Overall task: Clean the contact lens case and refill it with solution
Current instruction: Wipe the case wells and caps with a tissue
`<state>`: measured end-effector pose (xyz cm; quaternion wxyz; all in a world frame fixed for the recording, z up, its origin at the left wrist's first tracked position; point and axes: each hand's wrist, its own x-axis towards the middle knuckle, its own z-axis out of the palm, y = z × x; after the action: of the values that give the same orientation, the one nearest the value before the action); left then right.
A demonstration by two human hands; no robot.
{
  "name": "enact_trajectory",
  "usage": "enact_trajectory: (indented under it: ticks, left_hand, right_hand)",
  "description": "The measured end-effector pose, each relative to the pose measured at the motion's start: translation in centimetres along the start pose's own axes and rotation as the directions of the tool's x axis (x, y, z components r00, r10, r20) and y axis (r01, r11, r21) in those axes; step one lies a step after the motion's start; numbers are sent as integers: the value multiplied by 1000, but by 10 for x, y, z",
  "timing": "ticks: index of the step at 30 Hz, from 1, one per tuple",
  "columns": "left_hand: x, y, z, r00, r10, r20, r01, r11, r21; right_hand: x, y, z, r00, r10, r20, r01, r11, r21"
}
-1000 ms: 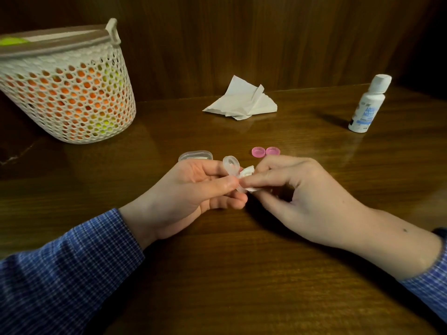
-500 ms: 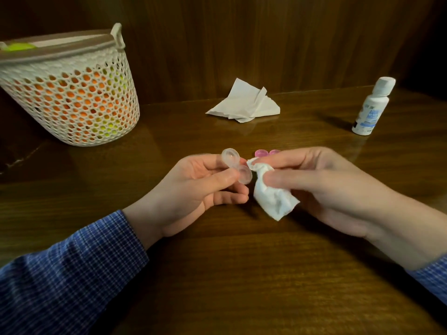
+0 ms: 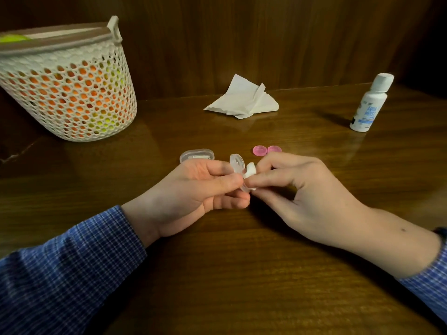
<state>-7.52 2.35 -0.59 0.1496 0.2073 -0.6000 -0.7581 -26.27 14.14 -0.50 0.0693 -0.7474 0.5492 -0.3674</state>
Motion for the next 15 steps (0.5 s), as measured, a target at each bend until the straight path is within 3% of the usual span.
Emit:
enact_trajectory:
  ticks: [3,6,9,12,13,15]
  left_hand:
    - [-1,-5,7,983,138,-120,-123,985,124]
    - [-2,-7,11,933,325,-155,-255,901,350]
    - [-4,-9,11,880,462,-113,-346,785,513]
    - [-4,-10,11,830,552,-78,-408,697,589]
    - [-4,-10,12,820,568,-72,-424,686,591]
    - [-3,-8,11,814,576,-70,-447,700,557]
  right_hand:
    - [2,-3,-1,992,123,3,-123,991,57]
    - [4,-3,-1,953,294,72,-303,926,227]
    - [5,-5,0,894,425,146,-441,772,456]
    - [5,-7,0,854,464,236,-498,596,630]
    - [6,-9,-1,851,468,239,-500,580,644]
    - [7,-8,-1,878,457,141,-457,713,532]
